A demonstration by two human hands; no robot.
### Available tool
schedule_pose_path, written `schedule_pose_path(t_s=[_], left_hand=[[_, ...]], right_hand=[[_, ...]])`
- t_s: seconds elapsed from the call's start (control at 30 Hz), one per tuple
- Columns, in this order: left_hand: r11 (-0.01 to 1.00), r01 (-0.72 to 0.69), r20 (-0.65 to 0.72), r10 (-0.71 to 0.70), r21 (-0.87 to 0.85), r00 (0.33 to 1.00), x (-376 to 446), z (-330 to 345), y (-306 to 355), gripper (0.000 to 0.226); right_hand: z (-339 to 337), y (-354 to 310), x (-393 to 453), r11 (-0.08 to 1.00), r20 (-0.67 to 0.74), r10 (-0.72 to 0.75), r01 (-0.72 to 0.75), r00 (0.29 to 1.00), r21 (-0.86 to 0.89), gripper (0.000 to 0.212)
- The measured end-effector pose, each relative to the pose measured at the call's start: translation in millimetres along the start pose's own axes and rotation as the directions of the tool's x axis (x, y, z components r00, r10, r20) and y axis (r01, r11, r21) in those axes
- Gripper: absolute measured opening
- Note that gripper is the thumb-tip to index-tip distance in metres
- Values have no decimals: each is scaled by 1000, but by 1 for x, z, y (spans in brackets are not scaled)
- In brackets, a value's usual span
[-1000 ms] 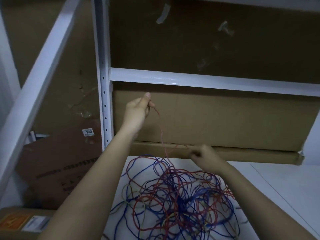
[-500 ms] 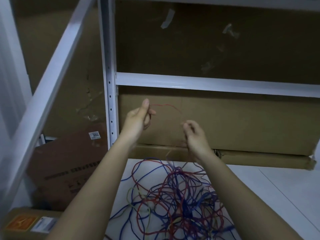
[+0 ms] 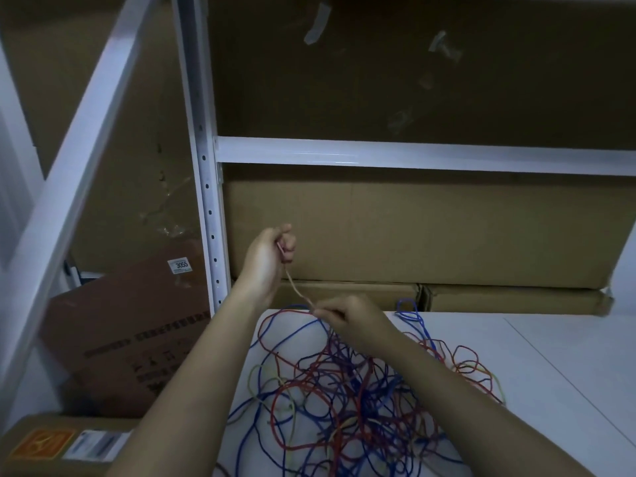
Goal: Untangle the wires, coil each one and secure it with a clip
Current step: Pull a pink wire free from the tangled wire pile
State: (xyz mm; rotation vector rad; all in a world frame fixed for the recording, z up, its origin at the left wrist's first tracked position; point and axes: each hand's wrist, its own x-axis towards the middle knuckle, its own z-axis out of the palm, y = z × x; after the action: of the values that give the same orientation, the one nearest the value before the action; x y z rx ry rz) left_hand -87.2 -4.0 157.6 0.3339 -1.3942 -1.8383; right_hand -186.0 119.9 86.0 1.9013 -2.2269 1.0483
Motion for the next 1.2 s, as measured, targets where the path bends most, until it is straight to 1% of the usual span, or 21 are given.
schedule_pose_path(t_s=[0.03,0.07,0.1,0.13,0.17,0.2,0.27,0.33,0.37,0.4,0.47,0.5,0.6,0.67,0.77,0.83,0.9,1.0,1.07,1.13,1.2], left_hand=[[986,-10,-29,15,168,999,1,0,-4,27],[929,-36,-22,47,369,999,2,-3,-9,26],[827,-96,50,82,554,995,2,-6,-15,24],[713,-175,168,81,679,982,-1,-10,-21,21],[624,-234,270,37,746,962,-4,-14,-27,21],[575,-260,334,-24,776,942,-8,-17,-30,24],[510,-297,398,-99,808,912,-15,-18,-32,39],[452,-325,425,-140,831,894,-21,-16,-30,51],[471,-319,440,-171,822,881,-22,-15,-29,51],[528,-300,463,-208,794,861,-23,-15,-30,50],[696,-231,521,-237,680,820,-23,-16,-31,48],[767,-197,535,-216,610,817,-23,-17,-31,47],[888,-146,507,-109,436,855,-20,-13,-28,45],[932,-118,431,-45,343,901,-17,-9,-23,43],[956,-96,304,7,278,953,-10,-7,-16,43],[957,-73,201,16,280,980,-8,-5,-15,46],[942,-53,126,11,331,992,-8,-2,-16,51],[892,-50,153,-22,449,988,-13,1,-18,58],[881,-61,190,-32,468,981,-17,4,-17,60],[914,-61,192,-19,401,981,-20,5,-15,62],[957,-48,183,-5,287,983,-20,1,-13,56]], right_hand=[[4,-2,-5,996,-21,-87,86,996,-34,25],[5,-3,-9,988,-41,-144,141,989,-70,26],[2,-5,-12,982,-67,-174,168,983,-86,24],[-2,-6,-13,982,-95,-180,173,979,-79,21],[-8,-8,-14,986,-123,-164,158,979,-62,17],[-14,-10,-13,992,-143,-126,122,982,-39,14],[-27,-10,-13,999,-170,-40,46,985,30,8],[-38,-6,-11,984,-194,70,-35,978,175,3],[-41,-6,-10,963,-205,126,-69,971,262,3],[-43,-4,-8,943,-219,165,-88,962,322,7],[-44,-2,-6,923,-215,196,-106,957,370,11],[-44,0,-6,919,-181,200,-120,963,377,9],[-43,13,-14,900,-48,255,-219,966,376,5],[-41,24,-22,860,2,304,-276,953,430,5],[-41,23,-24,808,-13,343,-288,939,513,9],[-47,12,-16,758,-87,365,-242,927,606,14],[-61,-1,-3,746,-193,365,-161,911,647,18],[-83,-15,20,779,-374,302,-2,877,626,21],[-93,-20,32,811,-462,247,79,852,579,20],[-94,-17,40,877,-467,201,54,861,477,17],[-91,-5,44,936,-412,215,-66,885,345,18]])
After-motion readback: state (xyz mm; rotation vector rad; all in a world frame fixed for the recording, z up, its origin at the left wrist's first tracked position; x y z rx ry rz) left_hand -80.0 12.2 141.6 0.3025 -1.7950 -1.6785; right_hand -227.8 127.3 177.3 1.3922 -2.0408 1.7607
